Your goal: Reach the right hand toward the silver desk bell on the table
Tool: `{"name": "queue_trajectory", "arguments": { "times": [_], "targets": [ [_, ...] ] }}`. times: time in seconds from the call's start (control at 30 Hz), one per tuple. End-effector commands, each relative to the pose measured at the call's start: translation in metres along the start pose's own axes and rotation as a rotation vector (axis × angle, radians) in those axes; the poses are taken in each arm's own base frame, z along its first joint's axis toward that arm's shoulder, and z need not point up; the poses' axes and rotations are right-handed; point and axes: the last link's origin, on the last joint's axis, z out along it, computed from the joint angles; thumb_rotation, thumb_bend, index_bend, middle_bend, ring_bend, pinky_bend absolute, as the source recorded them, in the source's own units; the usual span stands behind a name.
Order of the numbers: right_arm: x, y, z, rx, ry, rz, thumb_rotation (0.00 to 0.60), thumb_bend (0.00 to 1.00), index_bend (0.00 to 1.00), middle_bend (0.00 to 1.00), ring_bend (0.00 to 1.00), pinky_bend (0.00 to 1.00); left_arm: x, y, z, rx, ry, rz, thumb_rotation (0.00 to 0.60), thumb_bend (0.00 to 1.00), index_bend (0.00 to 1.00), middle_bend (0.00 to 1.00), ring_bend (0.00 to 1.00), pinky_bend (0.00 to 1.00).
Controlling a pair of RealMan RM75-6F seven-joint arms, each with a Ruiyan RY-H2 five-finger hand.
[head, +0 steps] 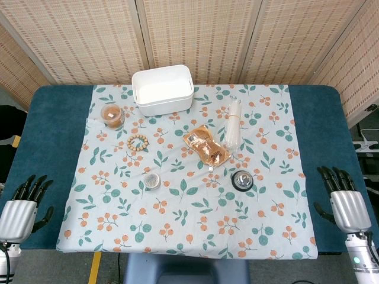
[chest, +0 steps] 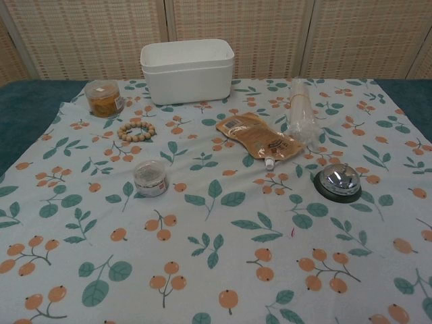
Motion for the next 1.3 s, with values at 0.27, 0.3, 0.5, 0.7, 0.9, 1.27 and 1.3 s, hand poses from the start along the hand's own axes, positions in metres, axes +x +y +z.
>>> {"name": "queue_trajectory", "arguments": {
  "times": [0.27, 0.3, 0.5, 0.7, 0.9, 1.27, 1.3],
  "targets": [
    [-0.004, -0.002, 0.0, 0.022, -0.025, 0.005, 0.6, 0.23, 0.0, 0.06, 0.0, 0.07, 0.001, -0.001, -0.002, 0.02, -0.005, 0.001, 0.6, 0.4, 0.16, 0.11, 0.04, 0.19],
    [-0.005, -0.003, 0.0, 0.032, -0.033, 0.004, 0.6, 0.28, 0.0, 0.06, 0.0, 0.07, 0.001, -0.002, -0.001, 0.021, -0.006, -0.001, 0.6, 0.39, 0.16, 0.11, 0.04, 0.19],
    [-0.024, -0.013, 0.0, 0.115, -0.125, 0.028, 0.6, 0.74, 0.0, 0.06, 0.0, 0.07, 0.004, -0.004, -0.002, 0.044, -0.01, -0.02, 0.6, 0.4, 0.16, 0.11, 0.04, 0.19],
    [-0.042, -0.033, 0.018, 0.238, -0.111, -0.047, 0.6, 1.0, 0.0, 0.06, 0.0, 0.07, 0.008, -0.005, -0.004, 0.042, 0.0, -0.037, 0.6, 0.4, 0.16, 0.12, 0.04, 0.19],
    [-0.054, -0.044, 0.043, 0.283, -0.087, -0.124, 0.6, 1.0, 0.0, 0.06, 0.0, 0.07, 0.009, -0.005, -0.004, 0.04, 0.0, -0.05, 0.6, 0.4, 0.17, 0.12, 0.04, 0.19],
    [-0.114, -0.089, 0.117, 0.33, -0.071, -0.263, 0.6, 1.0, 0.0, 0.06, 0.0, 0.07, 0.009, -0.007, -0.005, 0.039, -0.013, -0.062, 0.6, 0.4, 0.17, 0.12, 0.04, 0.19],
    [-0.116, -0.091, 0.119, 0.334, -0.072, -0.262, 0.6, 1.0, 0.0, 0.06, 0.0, 0.07, 0.009, -0.007, -0.005, 0.039, -0.015, -0.063, 0.6, 0.4, 0.17, 0.12, 0.04, 0.19]
  ]
}}
